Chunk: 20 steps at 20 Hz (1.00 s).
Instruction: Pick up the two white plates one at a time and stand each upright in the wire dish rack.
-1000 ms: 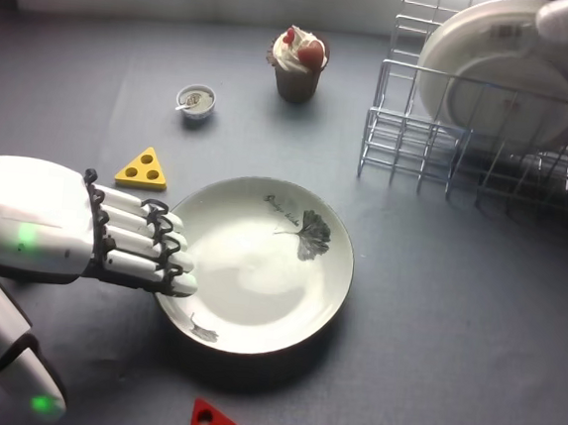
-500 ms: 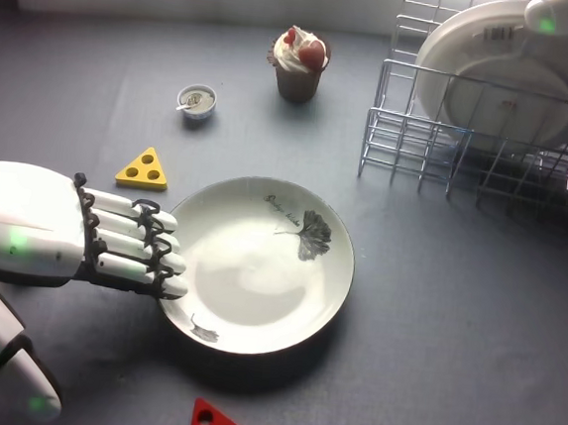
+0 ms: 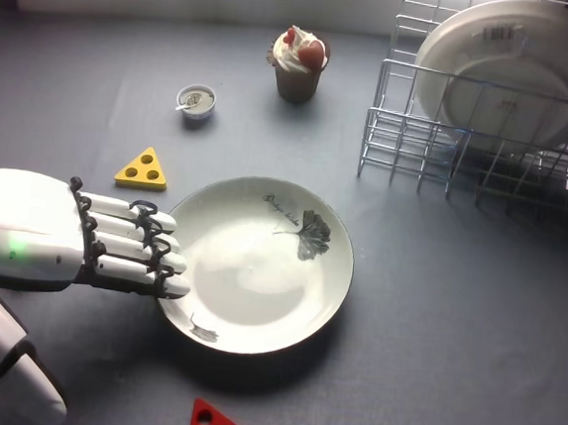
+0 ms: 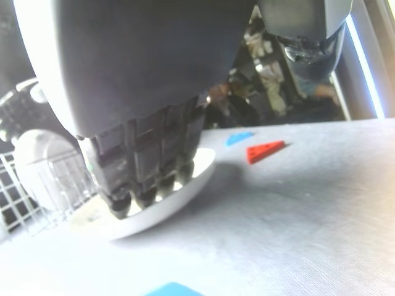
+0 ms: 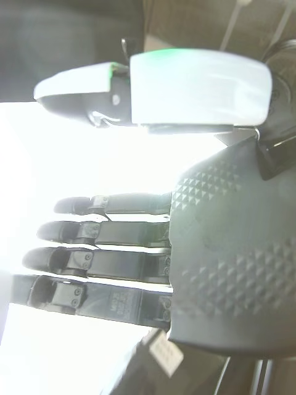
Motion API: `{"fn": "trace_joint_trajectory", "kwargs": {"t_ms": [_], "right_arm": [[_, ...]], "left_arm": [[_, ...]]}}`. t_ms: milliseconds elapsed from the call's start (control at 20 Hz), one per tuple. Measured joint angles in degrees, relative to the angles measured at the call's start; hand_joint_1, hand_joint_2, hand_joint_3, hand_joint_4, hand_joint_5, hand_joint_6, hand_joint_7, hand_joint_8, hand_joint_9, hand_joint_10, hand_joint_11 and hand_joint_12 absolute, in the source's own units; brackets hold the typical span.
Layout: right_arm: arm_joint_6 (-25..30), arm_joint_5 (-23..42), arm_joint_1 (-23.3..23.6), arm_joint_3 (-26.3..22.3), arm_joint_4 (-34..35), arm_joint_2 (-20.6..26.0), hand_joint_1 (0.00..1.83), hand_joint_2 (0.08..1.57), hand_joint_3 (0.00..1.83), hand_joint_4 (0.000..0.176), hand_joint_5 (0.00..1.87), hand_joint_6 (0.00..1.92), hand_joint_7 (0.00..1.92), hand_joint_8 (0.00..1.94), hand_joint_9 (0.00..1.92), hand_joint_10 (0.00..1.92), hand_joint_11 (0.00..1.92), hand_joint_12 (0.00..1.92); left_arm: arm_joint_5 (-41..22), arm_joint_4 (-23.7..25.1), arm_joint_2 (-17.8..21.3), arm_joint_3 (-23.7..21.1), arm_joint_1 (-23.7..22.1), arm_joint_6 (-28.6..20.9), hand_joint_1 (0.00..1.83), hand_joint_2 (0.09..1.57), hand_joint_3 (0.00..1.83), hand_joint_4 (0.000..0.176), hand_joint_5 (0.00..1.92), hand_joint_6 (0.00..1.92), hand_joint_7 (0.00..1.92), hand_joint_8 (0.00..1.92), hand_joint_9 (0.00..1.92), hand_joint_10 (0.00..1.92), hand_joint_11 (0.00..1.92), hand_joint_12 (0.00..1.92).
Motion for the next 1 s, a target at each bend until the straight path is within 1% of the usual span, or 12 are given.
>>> {"fn": "trace_joint_trajectory", "kwargs": {"t_ms": [100, 150, 200, 350, 400, 450, 600, 650, 800, 850, 900, 1000], "right_arm": [[0.02, 8.17, 2.38, -2.29, -3.21, 0.92, 0.68, 0.94, 0.00, 0.013, 0.53, 0.00, 0.54, 0.00, 0.51, 0.00, 0.47, 0.00], [0.02, 13.49, 3.30, -3.56, -5.33, 1.14, 0.60, 0.95, 0.00, 0.021, 0.49, 0.00, 0.50, 0.00, 0.45, 0.00, 0.40, 0.00], [0.04, 17.00, 3.72, -4.42, -7.39, 1.22, 0.60, 0.95, 0.00, 0.021, 0.49, 0.00, 0.50, 0.00, 0.45, 0.00, 0.40, 0.00], [1.22, 24.76, 3.65, -6.80, -15.61, 1.33, 0.52, 0.97, 0.01, 0.044, 0.46, 0.00, 0.47, 0.00, 0.43, 0.01, 0.38, 0.01], [1.84, 25.86, 2.80, -7.61, -17.90, 1.33, 0.51, 0.97, 0.01, 0.040, 0.44, 0.00, 0.45, 0.00, 0.41, 0.00, 0.37, 0.00], [2.43, 26.34, 1.86, -8.07, -19.39, 1.31, 0.49, 0.99, 0.01, 0.034, 0.43, 0.00, 0.43, 0.00, 0.40, 0.00, 0.37, 0.00], [2.80, 24.57, -2.23, -8.13, -23.58, 0.22, 0.46, 1.00, 0.01, 0.034, 0.43, 0.00, 0.44, 0.00, 0.40, 0.00, 0.37, 0.00], [2.60, 23.37, -3.06, -8.13, -25.29, -0.22, 0.46, 0.99, 0.01, 0.040, 0.43, 0.00, 0.44, 0.01, 0.41, 0.01, 0.38, 0.01], [0.61, 20.92, -4.33, -8.66, -29.40, -1.36, 0.54, 0.97, 0.00, 0.028, 0.43, 0.00, 0.43, 0.00, 0.40, 0.00, 0.38, 0.01], [0.48, 20.83, -4.46, -8.79, -30.36, -1.68, 0.54, 0.98, 0.00, 0.038, 0.40, 0.00, 0.41, 0.00, 0.39, 0.00, 0.37, 0.00], [-0.76, 20.74, -4.98, -9.03, -30.56, -2.03, 0.66, 0.97, 0.00, 0.023, 0.40, 0.00, 0.42, 0.00, 0.39, 0.00, 0.36, 0.00], [-5.09, 20.17, -5.44, -9.51, -32.17, -2.16, 0.67, 0.97, 0.00, 0.027, 0.37, 0.00, 0.39, 0.00, 0.38, 0.00, 0.37, 0.01]], "left_arm": [[0.02, -0.44, 0.00, -0.17, 0.55, 0.00, 0.04, 0.85, 0.00, 0.000, 0.08, 0.00, 0.08, 0.00, 0.08, 0.00, 0.07, 0.01], [0.09, -0.42, 0.00, -0.17, 0.74, 0.04, 0.03, 0.85, 0.00, 0.000, 0.09, 0.00, 0.08, 0.00, 0.09, 0.00, 0.08, 0.01], [0.11, -0.24, 0.00, -0.17, 0.76, 0.04, 0.03, 0.85, 0.00, 0.000, 0.09, 0.00, 0.08, 0.00, 0.09, 0.00, 0.08, 0.01], [0.57, 1.49, -0.09, -0.17, 1.07, -0.02, 0.03, 0.85, 0.00, 0.000, 0.10, 0.01, 0.09, 0.00, 0.09, 0.00, 0.08, 0.01], [0.92, 2.27, -0.22, -0.17, 1.16, -0.04, 0.03, 0.85, 0.00, 0.000, 0.09, 0.00, 0.08, 0.00, 0.08, 0.00, 0.06, 0.00], [1.38, 2.49, -0.44, -0.17, 1.27, -0.02, 0.01, 0.85, 0.00, 0.000, 0.08, 0.00, 0.06, 0.00, 0.07, 0.00, 0.06, 0.00], [1.68, 2.38, -0.46, -0.59, 1.49, -0.04, 0.02, 0.85, 0.00, 0.000, 0.07, 0.00, 0.06, 0.00, 0.07, 0.00, 0.06, 0.00], [1.95, 2.40, -0.48, -0.76, 1.55, -0.07, 0.03, 0.85, 0.00, 0.000, 0.09, 0.01, 0.08, 0.01, 0.08, 0.01, 0.07, 0.01], [2.19, 2.03, -0.48, -1.01, 1.90, -0.04, 0.01, 0.85, 0.00, 0.000, 0.08, 0.00, 0.07, 0.00, 0.08, 0.01, 0.07, 0.01], [2.23, 2.01, -0.48, -1.01, 1.90, -0.09, 0.00, 0.85, 0.00, 0.000, 0.08, 0.00, 0.08, 0.00, 0.08, 0.00, 0.06, 0.00], [2.23, 2.01, -0.48, -1.01, 1.90, -0.11, 0.03, 0.85, 0.00, 0.000, 0.10, 0.01, 0.08, 0.01, 0.08, 0.01, 0.06, 0.01], [2.23, 2.01, -0.48, -1.01, 1.92, -0.11, 0.04, 0.85, 0.00, 0.000, 0.10, 0.01, 0.09, 0.01, 0.09, 0.01, 0.06, 0.01]]}}
